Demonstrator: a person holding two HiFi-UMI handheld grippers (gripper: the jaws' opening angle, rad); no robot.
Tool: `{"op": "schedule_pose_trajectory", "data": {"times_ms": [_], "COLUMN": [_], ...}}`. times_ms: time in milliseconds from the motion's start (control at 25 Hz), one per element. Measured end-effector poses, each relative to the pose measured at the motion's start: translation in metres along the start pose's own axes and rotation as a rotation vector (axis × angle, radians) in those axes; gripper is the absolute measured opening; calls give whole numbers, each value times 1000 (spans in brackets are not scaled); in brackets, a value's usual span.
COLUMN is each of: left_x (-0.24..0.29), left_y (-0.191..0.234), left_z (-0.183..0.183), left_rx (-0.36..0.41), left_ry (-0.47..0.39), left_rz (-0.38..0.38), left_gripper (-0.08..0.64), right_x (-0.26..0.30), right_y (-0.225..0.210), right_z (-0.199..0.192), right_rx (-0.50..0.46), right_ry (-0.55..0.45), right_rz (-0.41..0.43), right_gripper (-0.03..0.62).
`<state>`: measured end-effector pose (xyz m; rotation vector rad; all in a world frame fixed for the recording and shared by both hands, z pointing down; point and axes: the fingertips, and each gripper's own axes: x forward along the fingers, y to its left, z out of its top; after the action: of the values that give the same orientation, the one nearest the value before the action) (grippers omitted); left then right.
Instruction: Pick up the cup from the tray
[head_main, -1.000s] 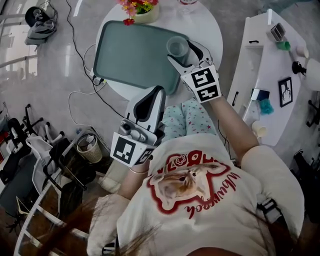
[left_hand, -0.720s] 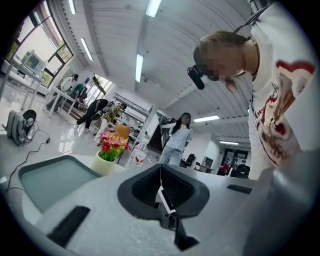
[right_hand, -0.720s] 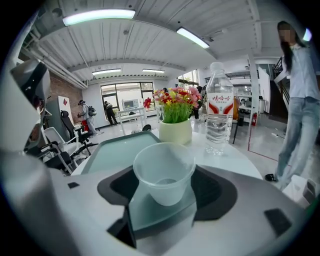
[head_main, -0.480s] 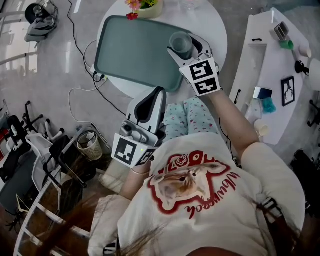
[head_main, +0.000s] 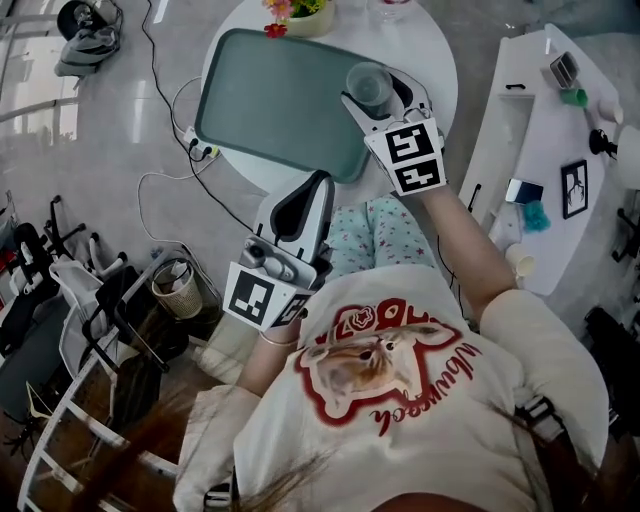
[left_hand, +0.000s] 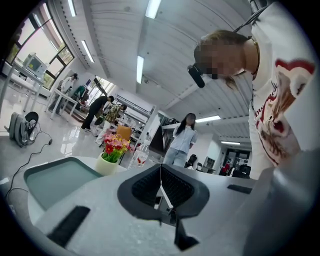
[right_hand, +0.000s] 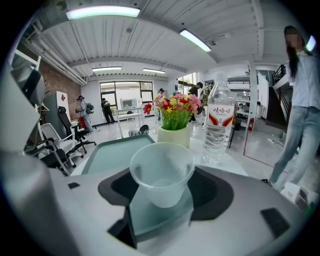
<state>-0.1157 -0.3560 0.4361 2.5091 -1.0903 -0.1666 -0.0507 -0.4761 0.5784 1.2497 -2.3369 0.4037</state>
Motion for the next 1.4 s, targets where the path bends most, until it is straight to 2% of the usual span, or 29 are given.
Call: {"op": "schedule_pose_trajectory", "data": {"times_ms": [760,1000,1400], "left_x": [9,8,12], "left_y": [-25,-28,-32], "left_z": [50,62,85], "left_rx": [73,94,141], "left_ry": [-87,-105,-141], "left_rz": [-58,-68,-78], "left_gripper": [14,14,14], "right_x": [-75,-98,-125], "right_y": [6,10,27], "right_z": [81,109,147], "right_rx": [-13,-46,-79], "right_ry": [-32,-82,-125], "right_rz": [-8,-7,43], "right_gripper": [295,296,295]}}
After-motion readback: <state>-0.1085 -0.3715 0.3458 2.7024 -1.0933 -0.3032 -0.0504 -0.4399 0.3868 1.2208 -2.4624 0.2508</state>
